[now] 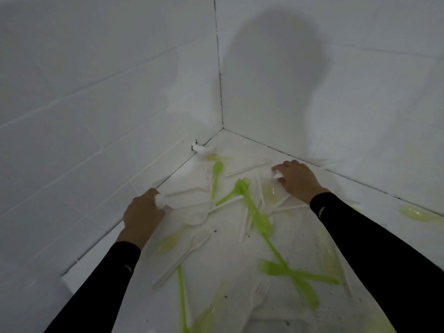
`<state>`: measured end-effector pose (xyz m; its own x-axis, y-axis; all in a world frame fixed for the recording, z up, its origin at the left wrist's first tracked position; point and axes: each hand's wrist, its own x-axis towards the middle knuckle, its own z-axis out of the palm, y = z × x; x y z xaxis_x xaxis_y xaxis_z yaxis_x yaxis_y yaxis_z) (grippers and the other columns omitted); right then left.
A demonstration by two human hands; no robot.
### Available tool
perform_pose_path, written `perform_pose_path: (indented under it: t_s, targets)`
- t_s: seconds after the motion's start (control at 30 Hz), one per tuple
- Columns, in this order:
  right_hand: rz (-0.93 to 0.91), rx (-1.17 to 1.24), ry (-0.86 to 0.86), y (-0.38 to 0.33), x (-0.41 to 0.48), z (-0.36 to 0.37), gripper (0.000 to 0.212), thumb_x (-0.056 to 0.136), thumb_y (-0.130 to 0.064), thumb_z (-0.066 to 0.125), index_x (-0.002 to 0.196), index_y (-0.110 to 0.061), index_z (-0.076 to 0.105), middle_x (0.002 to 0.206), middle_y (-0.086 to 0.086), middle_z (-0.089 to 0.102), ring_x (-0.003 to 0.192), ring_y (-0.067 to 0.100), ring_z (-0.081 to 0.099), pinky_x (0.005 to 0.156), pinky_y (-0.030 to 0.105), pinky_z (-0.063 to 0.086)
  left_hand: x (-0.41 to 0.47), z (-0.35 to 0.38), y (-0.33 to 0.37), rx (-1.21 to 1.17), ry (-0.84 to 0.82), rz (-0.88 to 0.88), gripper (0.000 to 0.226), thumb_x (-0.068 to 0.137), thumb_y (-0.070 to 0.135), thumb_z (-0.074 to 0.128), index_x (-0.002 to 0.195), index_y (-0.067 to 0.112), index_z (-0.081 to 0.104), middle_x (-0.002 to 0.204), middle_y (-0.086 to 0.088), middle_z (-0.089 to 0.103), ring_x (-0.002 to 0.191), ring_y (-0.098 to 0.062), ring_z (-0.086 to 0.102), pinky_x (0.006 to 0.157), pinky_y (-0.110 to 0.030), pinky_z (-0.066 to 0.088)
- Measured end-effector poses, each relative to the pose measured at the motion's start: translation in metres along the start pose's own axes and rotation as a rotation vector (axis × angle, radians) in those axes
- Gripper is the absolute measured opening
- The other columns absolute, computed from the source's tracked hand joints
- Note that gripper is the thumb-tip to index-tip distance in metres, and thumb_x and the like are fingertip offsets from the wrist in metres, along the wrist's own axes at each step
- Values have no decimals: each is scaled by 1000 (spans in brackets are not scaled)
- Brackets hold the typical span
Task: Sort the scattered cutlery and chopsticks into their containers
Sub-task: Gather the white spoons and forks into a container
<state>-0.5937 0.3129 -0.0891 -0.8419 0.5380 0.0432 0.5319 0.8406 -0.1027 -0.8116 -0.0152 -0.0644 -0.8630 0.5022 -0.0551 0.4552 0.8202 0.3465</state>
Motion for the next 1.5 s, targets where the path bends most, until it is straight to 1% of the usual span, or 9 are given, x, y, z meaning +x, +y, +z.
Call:
perform_pose_path:
  t_s: [0.23,0.4,0.57,0.77,0.93,1.0,1.13,1.3,1.5]
  targets:
    - [309,393,285,18,-21,-40,34,85,-19,63,117,-10,61,101,11,66,101,31,58,76,35,45,-8,-16,11,-305,218,201,27,76,-2,71,99,9,63,77,-11,67,69,-35,67,67,-39,54]
    - [316,281,-55,45,-37,-42,26,93,-18,53,114,-11,67,116,10,66,114,31,58,86,35,46,-15,-39,34,-673,113,42,25,77,5,74,95,22,68,88,5,67,70,-16,68,52,-23,57]
    - [330,152,-276,44,-56,-35,44,100,-38,50,143,-30,47,147,-3,44,135,20,43,107,35,35,-28,-40,44,-756,-157,-32,17,80,-4,68,95,5,70,78,-16,72,66,-27,73,56,-33,59]
    - [380,50,-201,33,-73,-32,36,98,-16,45,131,-24,55,135,-1,51,124,20,51,98,34,40,-51,-11,48,-678,-314,-38,19,79,-4,70,97,2,68,80,-19,72,63,-26,72,54,-32,59]
    - [578,191,245,35,-77,-45,23,90,-6,46,113,-6,47,102,14,64,84,32,60,71,36,39,-58,7,50,-549,-329,-4,15,78,4,71,91,8,68,67,-12,72,53,-19,67,53,-25,53]
    - [543,181,292,28,-75,-53,21,90,-11,48,111,-8,45,92,13,66,75,29,56,67,33,37,-58,10,52,-488,-278,23,12,76,7,70,87,11,68,63,-7,72,51,-19,67,57,-25,54]
    - [393,280,137,-1,-70,-60,37,88,-29,57,123,-19,50,110,6,65,104,30,60,81,35,44,-58,11,54,-449,-275,34,11,76,7,69,86,12,69,62,-7,71,47,-19,64,59,-25,55]
    - [167,158,-69,-49,-71,-53,33,89,-39,56,118,-22,56,112,5,67,106,28,62,78,31,42,-58,12,54,-369,-279,87,15,75,9,68,87,17,66,60,-3,71,46,-17,64,56,-21,54]
    - [405,292,-153,-78,-64,-36,33,86,-44,63,101,-15,65,98,3,65,99,28,65,74,28,38,-61,17,59,-255,-262,170,14,74,19,67,87,25,64,66,4,70,48,-14,65,66,-33,59]
